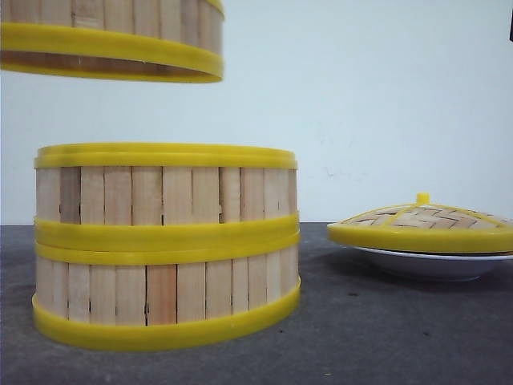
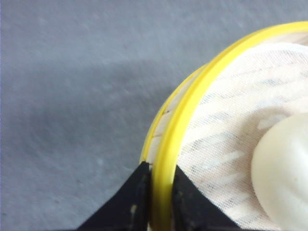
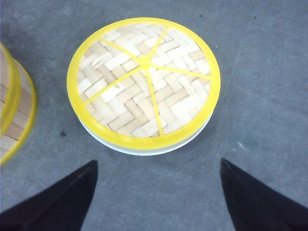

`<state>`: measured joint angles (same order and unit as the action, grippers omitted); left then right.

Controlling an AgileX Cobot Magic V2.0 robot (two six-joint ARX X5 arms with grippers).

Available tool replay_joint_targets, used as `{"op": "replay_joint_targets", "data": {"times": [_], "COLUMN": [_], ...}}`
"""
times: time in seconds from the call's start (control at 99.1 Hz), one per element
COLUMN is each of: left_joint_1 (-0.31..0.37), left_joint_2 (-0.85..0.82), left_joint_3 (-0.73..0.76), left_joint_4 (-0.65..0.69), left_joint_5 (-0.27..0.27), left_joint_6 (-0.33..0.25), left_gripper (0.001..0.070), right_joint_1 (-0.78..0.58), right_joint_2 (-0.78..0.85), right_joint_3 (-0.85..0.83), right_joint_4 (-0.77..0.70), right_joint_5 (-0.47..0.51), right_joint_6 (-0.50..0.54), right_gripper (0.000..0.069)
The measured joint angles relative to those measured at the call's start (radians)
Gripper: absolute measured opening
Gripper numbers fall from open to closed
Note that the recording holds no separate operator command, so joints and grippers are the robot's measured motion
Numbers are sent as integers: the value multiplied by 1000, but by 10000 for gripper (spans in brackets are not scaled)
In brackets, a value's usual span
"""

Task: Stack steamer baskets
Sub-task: 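Lift the basket with the left gripper and carry it above the stack, then lower the held basket with the left gripper onto the two-basket stack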

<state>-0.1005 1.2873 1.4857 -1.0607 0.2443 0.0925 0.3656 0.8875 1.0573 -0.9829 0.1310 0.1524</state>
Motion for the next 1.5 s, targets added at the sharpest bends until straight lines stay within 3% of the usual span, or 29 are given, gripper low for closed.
{"op": "replay_joint_targets", "data": {"times": [0.262, 0.585, 1.311, 1.503], "left_joint_1": [-98, -159, -166, -169], "left_joint_2": [-5, 64, 190, 191], "left_joint_3": [-103, -125, -126, -126], "left_joint_4": [105, 145, 216, 215], "left_joint_5": [3, 6, -14, -45], "left_joint_6": [-11, -30, -34, -33], "left_gripper": [27, 27, 27, 27], "right_joint_1": [0, 0, 0, 0], "right_joint_2": [0, 0, 0, 0], "right_joint_3": [0, 0, 0, 0], "right_joint_4": [0, 0, 0, 1], "right_joint_5": [0, 0, 0, 0], "right_joint_6": [0, 0, 0, -1], "right_gripper": [498, 498, 498, 498]}}
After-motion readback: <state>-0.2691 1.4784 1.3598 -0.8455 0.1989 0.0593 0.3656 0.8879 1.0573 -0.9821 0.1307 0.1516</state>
